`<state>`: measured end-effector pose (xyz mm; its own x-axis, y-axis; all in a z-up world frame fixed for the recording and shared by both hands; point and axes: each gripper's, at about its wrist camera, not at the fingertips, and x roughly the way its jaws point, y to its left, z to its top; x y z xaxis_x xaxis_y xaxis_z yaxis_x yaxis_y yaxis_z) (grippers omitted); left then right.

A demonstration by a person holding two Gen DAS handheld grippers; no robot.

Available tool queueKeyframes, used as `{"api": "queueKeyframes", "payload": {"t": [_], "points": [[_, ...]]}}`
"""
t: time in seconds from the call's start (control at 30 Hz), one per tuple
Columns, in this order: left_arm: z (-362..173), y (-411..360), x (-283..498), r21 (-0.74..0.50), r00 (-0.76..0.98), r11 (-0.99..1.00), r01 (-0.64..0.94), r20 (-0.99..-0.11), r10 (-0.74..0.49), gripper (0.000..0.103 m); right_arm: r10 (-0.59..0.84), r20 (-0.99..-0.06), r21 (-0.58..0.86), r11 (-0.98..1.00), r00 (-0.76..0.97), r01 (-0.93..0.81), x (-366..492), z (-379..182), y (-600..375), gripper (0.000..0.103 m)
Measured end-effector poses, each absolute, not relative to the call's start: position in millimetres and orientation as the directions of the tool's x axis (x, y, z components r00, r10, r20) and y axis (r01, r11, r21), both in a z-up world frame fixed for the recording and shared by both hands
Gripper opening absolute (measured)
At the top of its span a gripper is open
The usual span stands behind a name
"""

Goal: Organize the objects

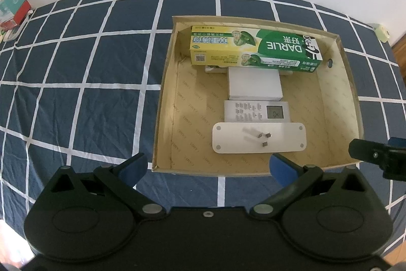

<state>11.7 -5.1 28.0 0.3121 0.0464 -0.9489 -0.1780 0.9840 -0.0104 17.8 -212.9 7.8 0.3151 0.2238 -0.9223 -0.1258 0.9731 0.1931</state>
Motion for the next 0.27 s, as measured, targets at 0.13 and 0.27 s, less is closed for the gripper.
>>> {"api": "queueKeyframes", "payload": {"t": [0.13,0.27], "points": [[28.1,-5.4,12.6,-0.010,0.310,0.985,-0.175,-0.950,0.045,0.103,0.222,-0.923,0.191,0.974,0.315,-0.125,18.0,7.7,-213.2,0.103],[28.3,-5.6,12.2,-0.010,0.309,0.985,-0.174,-0.950,0.045,0.103,0.220,-0.923,0.191,0.974,0.315,-0.121,18.4,7.5,-213.8,0.103]]}}
